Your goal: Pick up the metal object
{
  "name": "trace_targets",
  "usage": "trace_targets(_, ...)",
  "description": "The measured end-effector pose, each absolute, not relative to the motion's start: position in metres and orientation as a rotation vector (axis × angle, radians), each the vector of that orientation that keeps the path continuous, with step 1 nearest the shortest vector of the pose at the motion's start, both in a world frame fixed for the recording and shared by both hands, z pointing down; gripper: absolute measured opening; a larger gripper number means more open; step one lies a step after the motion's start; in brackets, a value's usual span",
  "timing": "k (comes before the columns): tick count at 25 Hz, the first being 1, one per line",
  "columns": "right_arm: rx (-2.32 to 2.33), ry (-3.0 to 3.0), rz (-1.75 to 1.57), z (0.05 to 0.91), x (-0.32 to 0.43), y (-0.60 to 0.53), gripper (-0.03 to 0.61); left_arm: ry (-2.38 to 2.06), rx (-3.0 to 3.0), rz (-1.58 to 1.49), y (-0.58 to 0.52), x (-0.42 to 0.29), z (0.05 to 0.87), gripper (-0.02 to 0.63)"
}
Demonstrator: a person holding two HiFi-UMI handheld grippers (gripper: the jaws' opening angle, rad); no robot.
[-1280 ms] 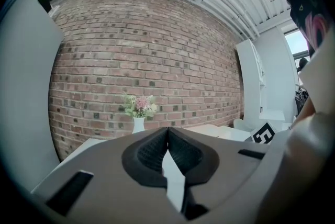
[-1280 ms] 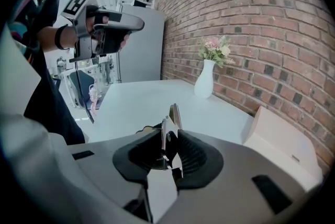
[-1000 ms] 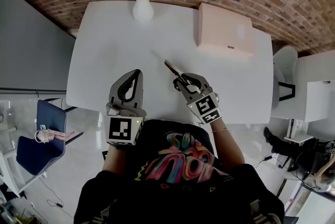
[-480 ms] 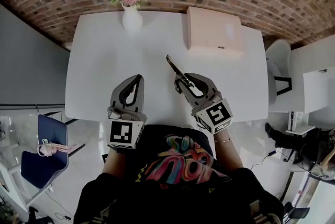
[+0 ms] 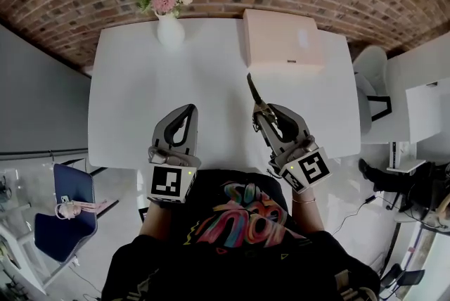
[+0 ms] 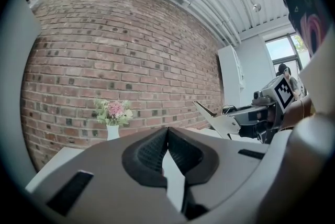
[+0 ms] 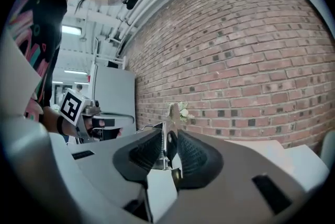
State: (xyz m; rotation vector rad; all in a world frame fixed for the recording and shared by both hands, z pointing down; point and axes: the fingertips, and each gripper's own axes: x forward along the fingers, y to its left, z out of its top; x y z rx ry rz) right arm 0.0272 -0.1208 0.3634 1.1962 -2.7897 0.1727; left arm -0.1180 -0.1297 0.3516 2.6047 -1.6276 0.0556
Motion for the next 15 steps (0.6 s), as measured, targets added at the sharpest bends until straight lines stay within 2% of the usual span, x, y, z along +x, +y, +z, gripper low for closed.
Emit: trace_targets(15,1.347,-2.797,0.175,0.348,0.056,-0.111,0.114,-1.644,2.573,0.054,-0.123,-0.115,0.355,0.025)
